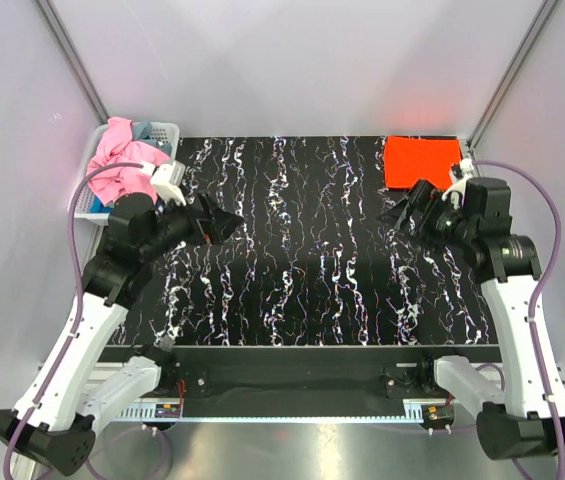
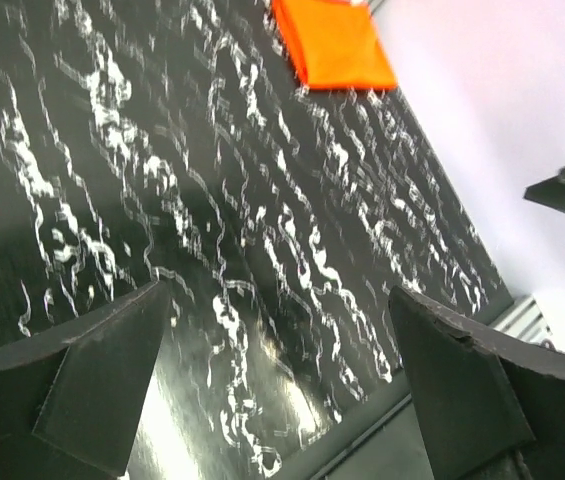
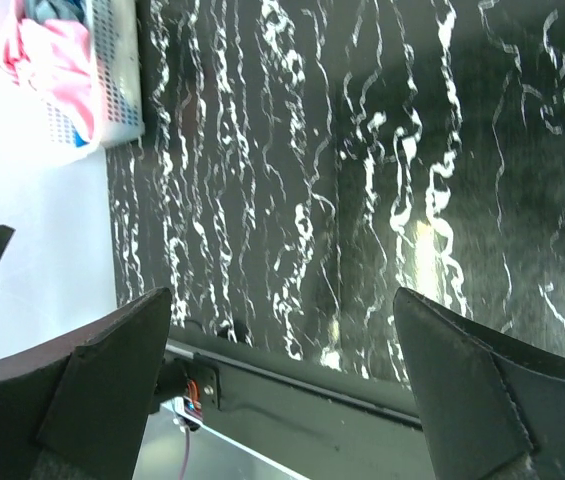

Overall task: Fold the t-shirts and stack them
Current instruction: Neatly place the folded tshirt to the corner

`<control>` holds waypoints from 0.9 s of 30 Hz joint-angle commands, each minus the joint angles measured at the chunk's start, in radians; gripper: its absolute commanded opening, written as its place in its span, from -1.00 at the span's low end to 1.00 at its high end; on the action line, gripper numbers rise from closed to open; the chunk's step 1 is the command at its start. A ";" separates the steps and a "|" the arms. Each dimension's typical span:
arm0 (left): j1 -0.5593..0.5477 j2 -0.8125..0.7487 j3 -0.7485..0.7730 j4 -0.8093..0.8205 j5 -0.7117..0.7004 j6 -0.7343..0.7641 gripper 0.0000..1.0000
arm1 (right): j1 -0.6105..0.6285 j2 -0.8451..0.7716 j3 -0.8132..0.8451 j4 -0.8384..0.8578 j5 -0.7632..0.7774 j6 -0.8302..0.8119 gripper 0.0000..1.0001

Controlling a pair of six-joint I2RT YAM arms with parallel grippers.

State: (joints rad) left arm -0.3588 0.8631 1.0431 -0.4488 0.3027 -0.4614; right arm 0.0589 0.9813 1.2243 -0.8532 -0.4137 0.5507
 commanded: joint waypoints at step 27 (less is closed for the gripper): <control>0.007 -0.174 -0.087 -0.080 0.108 0.070 0.97 | 0.002 -0.202 -0.172 0.052 -0.013 -0.049 0.99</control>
State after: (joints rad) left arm -0.3561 0.7017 0.9489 -0.5453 0.3931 -0.4137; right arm 0.0589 0.7944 1.0523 -0.8490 -0.4080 0.5152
